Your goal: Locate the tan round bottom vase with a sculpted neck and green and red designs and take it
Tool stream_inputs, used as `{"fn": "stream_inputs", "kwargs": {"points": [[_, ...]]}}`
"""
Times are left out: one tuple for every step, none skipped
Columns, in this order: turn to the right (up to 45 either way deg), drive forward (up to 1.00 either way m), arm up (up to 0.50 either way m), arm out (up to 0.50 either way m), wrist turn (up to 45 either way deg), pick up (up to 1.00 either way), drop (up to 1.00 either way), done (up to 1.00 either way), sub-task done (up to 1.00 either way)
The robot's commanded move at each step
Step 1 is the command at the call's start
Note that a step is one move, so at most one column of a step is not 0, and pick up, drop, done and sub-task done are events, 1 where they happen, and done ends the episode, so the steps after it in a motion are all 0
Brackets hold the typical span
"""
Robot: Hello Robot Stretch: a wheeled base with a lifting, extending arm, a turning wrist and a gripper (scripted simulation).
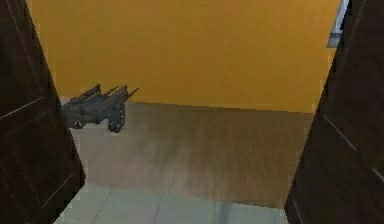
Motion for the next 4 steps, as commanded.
{"fn": "stream_inputs", "kwargs": {"points": [[0.0, 0.6, 0.0, 0.0, 0.0, 0.0, 0.0, 0.0, 0.0], [27.0, 0.0, 0.0, 0.0, 0.0, 0.0, 0.0, 0.0, 0.0], [0.0, 0.9, 0.0, 0.0, 0.0, 0.0, 0.0, 0.0, 0.0], [45.0, 0.0, 0.0, 0.0, 0.0, 0.0, 0.0, 0.0, 0.0]]}}
